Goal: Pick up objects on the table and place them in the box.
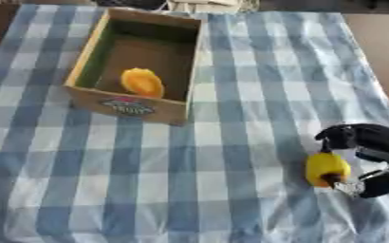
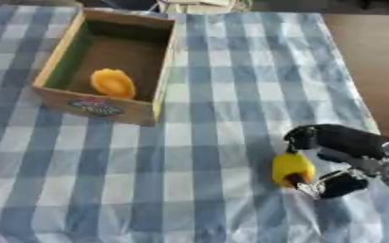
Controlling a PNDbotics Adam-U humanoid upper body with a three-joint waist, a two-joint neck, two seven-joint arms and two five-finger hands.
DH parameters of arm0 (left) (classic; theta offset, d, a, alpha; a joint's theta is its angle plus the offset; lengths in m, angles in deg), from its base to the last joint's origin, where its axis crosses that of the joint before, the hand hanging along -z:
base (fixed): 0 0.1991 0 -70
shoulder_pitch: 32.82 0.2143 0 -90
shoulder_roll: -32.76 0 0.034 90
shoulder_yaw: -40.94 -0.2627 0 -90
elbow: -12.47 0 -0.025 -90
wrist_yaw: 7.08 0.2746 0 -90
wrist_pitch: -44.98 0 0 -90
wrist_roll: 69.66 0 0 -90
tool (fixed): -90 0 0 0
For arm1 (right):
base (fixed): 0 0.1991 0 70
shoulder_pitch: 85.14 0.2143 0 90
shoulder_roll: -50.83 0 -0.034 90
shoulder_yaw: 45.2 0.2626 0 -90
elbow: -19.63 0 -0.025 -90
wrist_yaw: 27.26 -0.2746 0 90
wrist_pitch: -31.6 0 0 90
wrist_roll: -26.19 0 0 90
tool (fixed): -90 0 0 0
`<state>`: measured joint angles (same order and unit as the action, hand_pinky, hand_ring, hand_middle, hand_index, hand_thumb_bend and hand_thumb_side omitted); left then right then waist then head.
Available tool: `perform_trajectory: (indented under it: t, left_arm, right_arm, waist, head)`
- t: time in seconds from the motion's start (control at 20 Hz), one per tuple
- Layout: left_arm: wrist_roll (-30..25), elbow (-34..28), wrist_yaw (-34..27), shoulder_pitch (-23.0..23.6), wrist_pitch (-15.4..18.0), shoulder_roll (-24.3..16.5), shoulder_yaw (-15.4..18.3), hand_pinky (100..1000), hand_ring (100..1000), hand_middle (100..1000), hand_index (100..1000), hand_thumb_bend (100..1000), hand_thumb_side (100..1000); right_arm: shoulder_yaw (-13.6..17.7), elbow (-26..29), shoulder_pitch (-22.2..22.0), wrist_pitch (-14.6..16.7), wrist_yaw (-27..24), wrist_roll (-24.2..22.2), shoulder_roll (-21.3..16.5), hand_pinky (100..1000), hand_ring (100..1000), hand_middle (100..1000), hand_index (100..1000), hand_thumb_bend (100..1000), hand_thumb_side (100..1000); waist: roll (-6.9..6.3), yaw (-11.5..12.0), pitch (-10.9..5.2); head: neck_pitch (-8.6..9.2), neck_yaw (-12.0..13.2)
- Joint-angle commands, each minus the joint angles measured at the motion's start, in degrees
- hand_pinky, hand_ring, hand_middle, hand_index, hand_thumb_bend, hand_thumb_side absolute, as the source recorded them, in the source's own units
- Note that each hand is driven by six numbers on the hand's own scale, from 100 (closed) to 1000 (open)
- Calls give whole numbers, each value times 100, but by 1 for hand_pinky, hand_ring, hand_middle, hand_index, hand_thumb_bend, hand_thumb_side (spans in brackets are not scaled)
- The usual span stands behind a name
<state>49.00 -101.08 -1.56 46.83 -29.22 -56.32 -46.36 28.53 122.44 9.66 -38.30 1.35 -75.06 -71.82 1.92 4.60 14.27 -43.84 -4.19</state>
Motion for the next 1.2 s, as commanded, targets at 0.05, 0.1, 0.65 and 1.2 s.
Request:
perform_trajectory:
  t: [0.05, 0.1, 0.65, 1.2]
  left_arm:
    - [-33, -105, -35, -59, 1, -40, 17, 793, 764, 674, 823, 118, 539]
    - [-37, -105, -38, -61, 0, -40, 18, 793, 764, 674, 823, 118, 540]
    - [-80, -105, -70, -82, 3, -75, -1, 793, 764, 675, 824, 122, 532]
    - [-165, -105, -155, -158, 24, -68, -50, 794, 764, 676, 824, 127, 522]
  right_arm:
    - [103, 175, -2, -22, -162, 212, -162, 813, 844, 544, 631, 100, 370]
    - [119, 209, -15, -30, -201, 266, -176, 813, 842, 546, 631, 100, 363]
    - [384, 978, 964, -392, -1089, 358, -505, 797, 798, 523, 606, 100, 148]
    - [-583, -262, 4419, -1158, -1983, -934, 510, 766, 753, 499, 575, 100, 100]
  waist:
    - [4, -8, -74]
    - [7, -10, -75]
    - [52, 34, -151]
    - [35, 309, -189]
  head:
    - [-28, -1]
    - [-28, 2]
    - [-28, -75]
    - [-28, -368]
